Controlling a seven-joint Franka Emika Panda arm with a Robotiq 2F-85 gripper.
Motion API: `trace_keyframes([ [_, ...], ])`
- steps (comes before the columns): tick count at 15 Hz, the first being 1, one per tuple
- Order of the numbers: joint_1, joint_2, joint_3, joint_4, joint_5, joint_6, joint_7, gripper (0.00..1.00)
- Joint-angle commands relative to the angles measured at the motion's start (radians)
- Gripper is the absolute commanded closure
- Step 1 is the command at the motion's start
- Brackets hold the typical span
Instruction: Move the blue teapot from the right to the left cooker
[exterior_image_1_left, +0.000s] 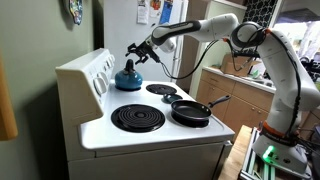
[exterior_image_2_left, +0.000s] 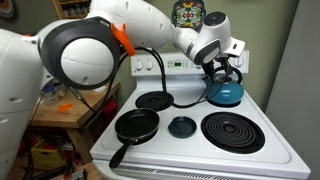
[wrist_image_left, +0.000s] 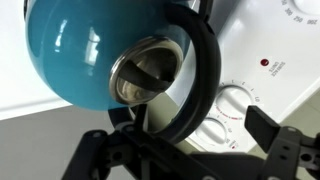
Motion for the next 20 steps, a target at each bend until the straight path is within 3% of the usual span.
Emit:
trace_keyframes([
  [1,-0.008,0.048,0.014,0.052,0.021,0.021,-0.038,0.26],
  [2,-0.009,0.056,0.016,0.06,0.022,0.021,-0.04,0.4],
  [6,-0.009,0.081,0.018,0.09,0.021,0.002,-0.041,0.52],
  [9,-0.009,0.094,0.018,0.101,0.022,-0.005,-0.035,0.3],
  [10,-0.009,0.097,0.019,0.103,0.022,-0.005,-0.033,0.28],
  [12,-0.01,0.107,0.021,0.112,0.025,-0.001,-0.032,0.55],
  [13,-0.011,0.112,0.025,0.117,0.027,0.001,-0.034,0.58],
  [17,-0.014,0.126,0.042,0.137,0.037,0.013,-0.049,0.88],
  [20,-0.017,0.135,0.048,0.143,0.041,0.01,-0.05,1.0],
])
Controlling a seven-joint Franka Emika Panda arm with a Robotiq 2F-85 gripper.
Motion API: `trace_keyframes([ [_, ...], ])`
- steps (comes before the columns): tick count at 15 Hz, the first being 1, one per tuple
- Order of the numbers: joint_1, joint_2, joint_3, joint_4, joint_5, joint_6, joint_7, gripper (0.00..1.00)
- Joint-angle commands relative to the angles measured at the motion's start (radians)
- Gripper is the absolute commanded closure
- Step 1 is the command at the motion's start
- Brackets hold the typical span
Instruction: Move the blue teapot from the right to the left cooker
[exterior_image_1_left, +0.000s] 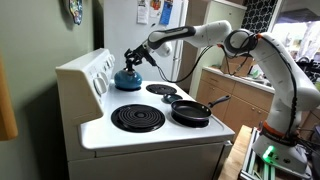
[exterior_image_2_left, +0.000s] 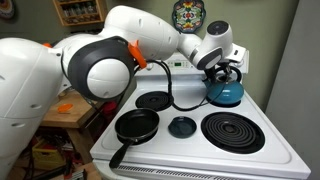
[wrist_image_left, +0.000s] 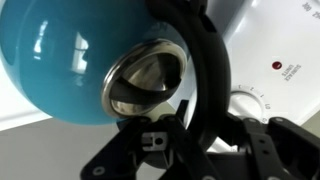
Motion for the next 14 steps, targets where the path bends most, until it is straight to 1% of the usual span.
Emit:
trace_keyframes([
  [1,-0.016,0.026,0.026,0.029,0.031,0.001,-0.036,1.0],
  [2,-0.016,0.027,0.027,0.029,0.031,0.001,-0.036,1.0],
  [3,-0.018,0.027,0.029,0.03,0.032,0.0,-0.036,0.98],
  [8,-0.024,0.016,0.04,0.027,0.039,0.004,-0.039,0.98],
  [14,-0.02,-0.011,0.05,0.011,0.074,0.001,-0.009,0.98],
])
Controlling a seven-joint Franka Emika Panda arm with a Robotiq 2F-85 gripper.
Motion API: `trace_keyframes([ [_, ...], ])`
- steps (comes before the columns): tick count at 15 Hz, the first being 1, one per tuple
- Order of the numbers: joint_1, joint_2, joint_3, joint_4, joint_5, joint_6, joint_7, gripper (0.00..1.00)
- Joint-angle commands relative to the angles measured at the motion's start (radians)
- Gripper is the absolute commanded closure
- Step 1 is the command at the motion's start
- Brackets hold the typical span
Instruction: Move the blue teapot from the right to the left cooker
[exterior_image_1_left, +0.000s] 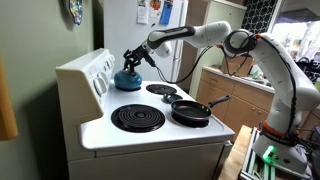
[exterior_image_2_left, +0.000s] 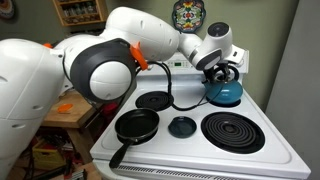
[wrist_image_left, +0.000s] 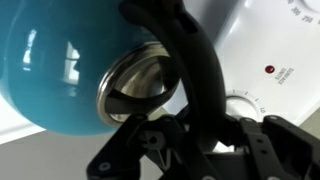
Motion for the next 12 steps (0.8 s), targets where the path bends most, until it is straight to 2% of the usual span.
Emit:
trace_keyframes([
  [1,-0.007,-0.023,0.021,0.005,0.046,0.003,-0.003,0.98],
  [10,0.0,-0.048,0.015,-0.012,0.057,0.011,0.022,0.98],
  [12,-0.013,-0.057,0.036,-0.021,0.064,0.01,0.026,0.98],
])
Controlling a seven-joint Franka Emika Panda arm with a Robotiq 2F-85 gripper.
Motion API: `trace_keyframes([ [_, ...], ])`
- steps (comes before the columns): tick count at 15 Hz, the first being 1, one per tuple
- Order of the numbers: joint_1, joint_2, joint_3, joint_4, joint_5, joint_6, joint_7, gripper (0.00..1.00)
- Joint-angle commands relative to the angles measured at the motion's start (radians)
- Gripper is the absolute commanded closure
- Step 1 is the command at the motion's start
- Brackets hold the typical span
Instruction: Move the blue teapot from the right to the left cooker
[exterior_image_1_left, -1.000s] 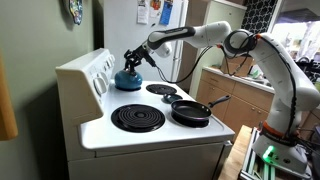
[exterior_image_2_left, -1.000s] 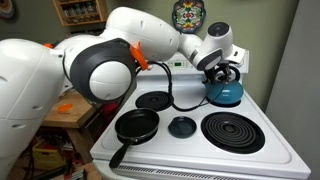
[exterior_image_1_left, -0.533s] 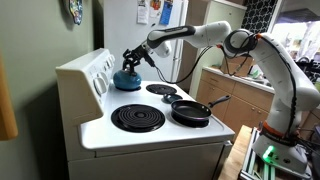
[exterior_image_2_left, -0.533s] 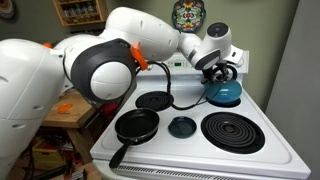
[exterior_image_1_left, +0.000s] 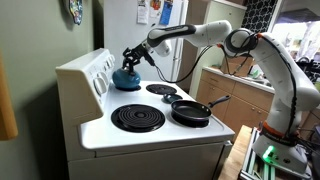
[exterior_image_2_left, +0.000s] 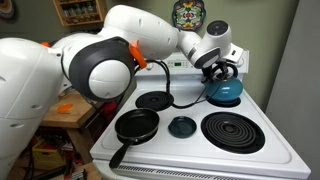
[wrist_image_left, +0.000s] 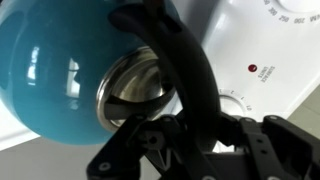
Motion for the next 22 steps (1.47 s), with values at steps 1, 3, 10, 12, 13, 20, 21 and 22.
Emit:
trace_keyframes([
  [1,-0.016,-0.054,0.031,-0.025,0.043,0.001,0.017,0.98],
  [3,-0.021,-0.061,0.045,-0.031,0.059,-0.003,0.018,0.98],
  [10,-0.024,-0.109,0.051,-0.086,0.076,-0.073,0.059,0.98],
  [12,-0.026,-0.129,0.058,-0.111,0.081,-0.089,0.064,0.98],
  [13,-0.025,-0.139,0.063,-0.123,0.087,-0.09,0.067,0.98],
  [20,-0.051,-0.201,0.126,-0.214,0.157,-0.095,0.045,0.98],
  [21,-0.06,-0.21,0.138,-0.232,0.173,-0.097,0.036,0.98],
  [22,-0.067,-0.219,0.147,-0.25,0.188,-0.094,0.033,0.98],
])
